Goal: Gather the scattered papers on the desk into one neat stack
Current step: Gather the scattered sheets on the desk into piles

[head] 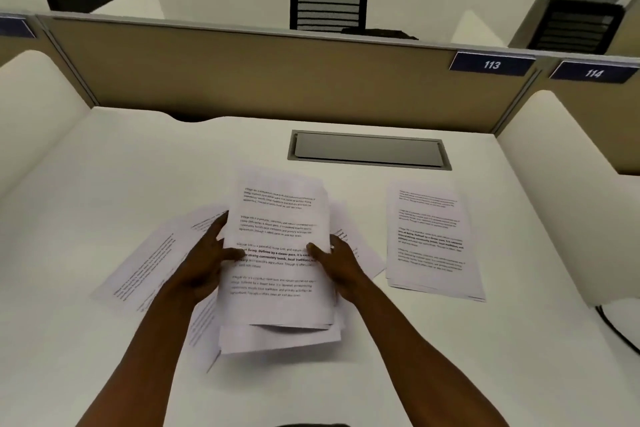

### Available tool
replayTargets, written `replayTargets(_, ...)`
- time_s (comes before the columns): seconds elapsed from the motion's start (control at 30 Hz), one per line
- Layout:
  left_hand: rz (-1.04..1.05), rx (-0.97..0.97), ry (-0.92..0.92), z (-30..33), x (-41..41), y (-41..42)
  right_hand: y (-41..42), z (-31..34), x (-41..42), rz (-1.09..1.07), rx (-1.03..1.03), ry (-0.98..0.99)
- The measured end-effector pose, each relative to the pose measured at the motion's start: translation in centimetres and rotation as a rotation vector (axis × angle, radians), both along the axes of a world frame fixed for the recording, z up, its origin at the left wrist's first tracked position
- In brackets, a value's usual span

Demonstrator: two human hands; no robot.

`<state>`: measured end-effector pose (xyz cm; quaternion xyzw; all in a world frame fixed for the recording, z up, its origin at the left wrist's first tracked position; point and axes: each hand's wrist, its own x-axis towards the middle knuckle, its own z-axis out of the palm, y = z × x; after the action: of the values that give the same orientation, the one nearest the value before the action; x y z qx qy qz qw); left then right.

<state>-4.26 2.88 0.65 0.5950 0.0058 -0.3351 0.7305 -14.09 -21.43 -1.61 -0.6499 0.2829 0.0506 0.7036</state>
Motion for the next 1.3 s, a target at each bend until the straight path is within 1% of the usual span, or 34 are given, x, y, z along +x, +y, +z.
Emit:
replayTargets(0.07,-0.085,-0.017,0.021,0.1,-0.2,-0.5,-0.4,0.2,-0.2,-0.027,0.007,-0.057)
replayTargets(0.13,-0.133,0.007,0.018,0.4,-0.2,-1.5,-1.1,0.8,-0.2,-0.037,0.023,-0.095)
replayTargets(0.23,-0.105,0.064,-0.009,0.6,-0.2,-4.5,-3.2,1.5,-0.7,-0.041,-0.002,-0.092)
replayTargets(0.33,-0.121,0.077,-0.072,0.2,-0.9,-8.1,-6.2,2.1,-2.1,-0.155,-0.093,-0.076)
replayTargets(0.4,-0.11,0.104,-0.108,0.0,-1.5,-11.1,-8.9,2.6,-3.4,-0.246,-0.116,-0.115)
replayTargets(0.5,-0.069,0.143,-0.056,-0.5,-2.7,-17.3,-14.5,2.7,-4.9,-0.353,-0.175,-0.085)
replayTargets(0.6,-0.121,0.177,-0.041,-1.4,-4.0,-22.7,-19.1,2.2,-5.3,-0.358,-0.262,-0.025)
replayTargets(0.73,-0.166,0.369,-0.167,-2.3,-5.3,-27.2,-22.5,0.9,-4.9,-0.312,-0.337,0.041)
replayTargets(0.8,-0.19,0.481,-0.238,-2.7,-5.7,-28.5,-23.0,0.1,-4.6,-0.278,-0.414,0.079)
replayTargets(0.87,-0.241,0.613,-0.291,-3.0,-6.0,-29.5,-23.1,-0.8,-4.4,-0.232,-0.569,0.154)
replayTargets(0.93,-0.263,0.687,-0.303,-3.1,-6.3,-30.2,-23.0,-1.7,-4.1,-0.184,-0.771,0.27)
replayTargets(0.97,-0.253,0.695,-0.294,-3.0,-6.3,-30.5,-22.8,-2.0,-4.1,-0.167,-0.842,0.315)
replayTargets(1.07,-0.186,0.65,-0.226,-2.9,-6.2,-31.0,-22.2,-2.5,-4.1,-0.144,-0.938,0.363)
replayTargets(1.23,-0.033,0.408,-0.03,-2.5,-5.8,-31.2,-23.2,-2.9,-4.3,-0.067,-1.045,0.396)
replayTargets(1.3,-0.062,0.424,-0.051,-2.6,-6.1,-31.4,-23.9,-2.8,-4.6,-0.061,-1.068,0.393)
